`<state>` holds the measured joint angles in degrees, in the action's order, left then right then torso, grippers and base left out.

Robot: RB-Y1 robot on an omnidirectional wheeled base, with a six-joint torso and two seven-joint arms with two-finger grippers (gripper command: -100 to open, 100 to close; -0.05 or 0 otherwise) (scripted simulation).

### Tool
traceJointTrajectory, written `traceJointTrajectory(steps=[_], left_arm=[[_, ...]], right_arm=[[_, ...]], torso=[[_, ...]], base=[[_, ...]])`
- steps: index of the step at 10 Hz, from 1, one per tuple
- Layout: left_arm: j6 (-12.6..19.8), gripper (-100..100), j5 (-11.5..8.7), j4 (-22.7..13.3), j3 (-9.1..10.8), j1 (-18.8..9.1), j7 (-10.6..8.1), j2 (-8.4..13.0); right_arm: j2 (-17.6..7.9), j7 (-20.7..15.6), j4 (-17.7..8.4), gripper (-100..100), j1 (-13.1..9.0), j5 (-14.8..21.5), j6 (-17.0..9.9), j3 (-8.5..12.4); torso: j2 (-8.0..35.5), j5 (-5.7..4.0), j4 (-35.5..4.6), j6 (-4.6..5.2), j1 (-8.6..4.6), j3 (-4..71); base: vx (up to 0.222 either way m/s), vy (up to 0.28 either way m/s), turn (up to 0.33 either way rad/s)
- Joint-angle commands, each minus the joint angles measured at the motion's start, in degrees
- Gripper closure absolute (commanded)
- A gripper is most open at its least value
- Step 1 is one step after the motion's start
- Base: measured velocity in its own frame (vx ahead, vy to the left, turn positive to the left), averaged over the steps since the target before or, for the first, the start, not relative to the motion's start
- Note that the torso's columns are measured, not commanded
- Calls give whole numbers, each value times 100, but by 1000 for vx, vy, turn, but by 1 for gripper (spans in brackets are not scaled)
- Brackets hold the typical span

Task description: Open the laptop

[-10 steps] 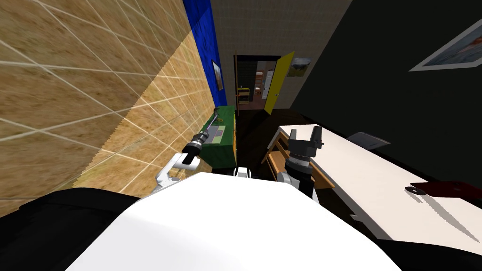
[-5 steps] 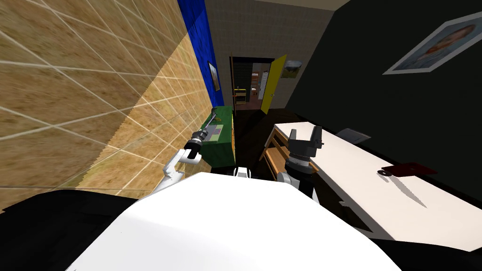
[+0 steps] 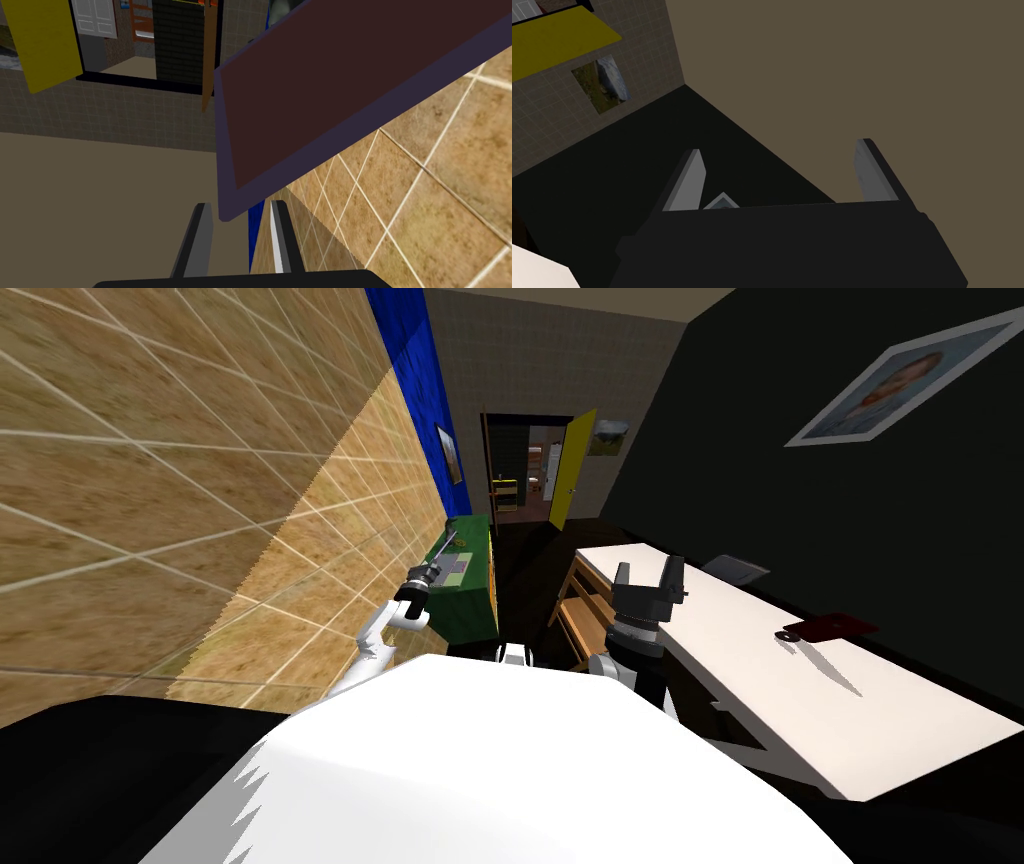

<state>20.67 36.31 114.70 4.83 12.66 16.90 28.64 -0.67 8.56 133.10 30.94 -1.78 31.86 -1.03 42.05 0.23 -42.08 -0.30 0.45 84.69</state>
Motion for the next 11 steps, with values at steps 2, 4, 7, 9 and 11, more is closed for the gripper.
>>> traceJointTrajectory(steps=[2,4,7,9,11], left_arm=[[-108,100,448,-627,121,-339,-130,-58],[-243,100,722,-846,228,-616,-259,-105],[-243,100,881,-1256,228,-718,-259,-105],[-377,100,1118,-1456,334,-1041,-387,-151],[-377,100,1314,-1745,334,-1097,-387,-151]], right_arm=[[0,0,0,0,-1,0,0,0],[0,0,0,0,0,0,0,0],[-1,0,0,0,0,0,0,0],[0,0,0,0,1,0,0,0],[0,0,0,0,-1,0,0,0]], torso=[[23,-11,-15,23,-21,-13],[-3,-1,0,-3,1,2],[25,-9,-8,12,-34,-16],[0,9,9,-1,5,0],[29,-12,-16,27,-28,-17]], base=[[-86,-15,-64],[-51,-18,-70],[-56,-5,-58],[-36,-16,-86],[-93,-16,-58]])
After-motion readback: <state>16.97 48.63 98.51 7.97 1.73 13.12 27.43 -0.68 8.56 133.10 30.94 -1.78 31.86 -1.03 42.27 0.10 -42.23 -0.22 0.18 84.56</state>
